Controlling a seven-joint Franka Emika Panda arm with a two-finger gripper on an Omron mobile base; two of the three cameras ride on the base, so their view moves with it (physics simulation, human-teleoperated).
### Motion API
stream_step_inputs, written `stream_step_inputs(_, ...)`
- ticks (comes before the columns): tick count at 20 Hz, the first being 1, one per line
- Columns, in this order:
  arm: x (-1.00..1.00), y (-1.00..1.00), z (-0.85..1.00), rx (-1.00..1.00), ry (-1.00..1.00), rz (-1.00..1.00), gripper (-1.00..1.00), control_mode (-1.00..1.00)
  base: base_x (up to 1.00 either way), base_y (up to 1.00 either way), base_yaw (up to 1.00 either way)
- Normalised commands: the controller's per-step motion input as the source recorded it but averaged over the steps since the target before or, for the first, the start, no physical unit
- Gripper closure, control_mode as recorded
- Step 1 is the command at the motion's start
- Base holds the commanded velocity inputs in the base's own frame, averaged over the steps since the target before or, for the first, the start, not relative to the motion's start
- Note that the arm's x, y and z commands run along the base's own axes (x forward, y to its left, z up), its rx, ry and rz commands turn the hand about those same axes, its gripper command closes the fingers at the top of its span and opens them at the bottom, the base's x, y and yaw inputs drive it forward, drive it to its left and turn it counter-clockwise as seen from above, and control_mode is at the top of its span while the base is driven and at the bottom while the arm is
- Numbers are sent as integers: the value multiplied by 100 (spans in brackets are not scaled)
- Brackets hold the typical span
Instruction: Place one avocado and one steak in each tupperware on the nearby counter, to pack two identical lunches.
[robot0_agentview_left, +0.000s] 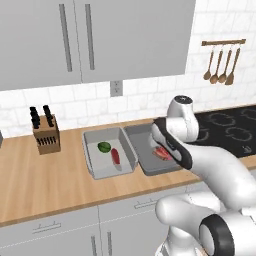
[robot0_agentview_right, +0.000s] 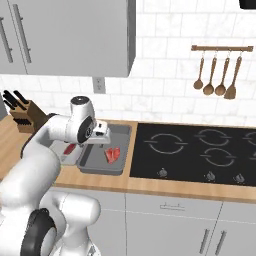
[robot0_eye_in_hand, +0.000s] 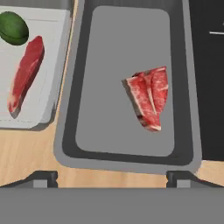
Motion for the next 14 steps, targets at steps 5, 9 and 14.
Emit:
stream_step_inputs(5,-100,20,67,0,-17,0,-100,-100,0,0,0)
stream_step_inputs(9,-81,-9,30,6,-23,0,-100,-100,0,0,0)
stream_step_inputs(14,-42,-13,3,2,-10,0,-100,-100,0,0,0)
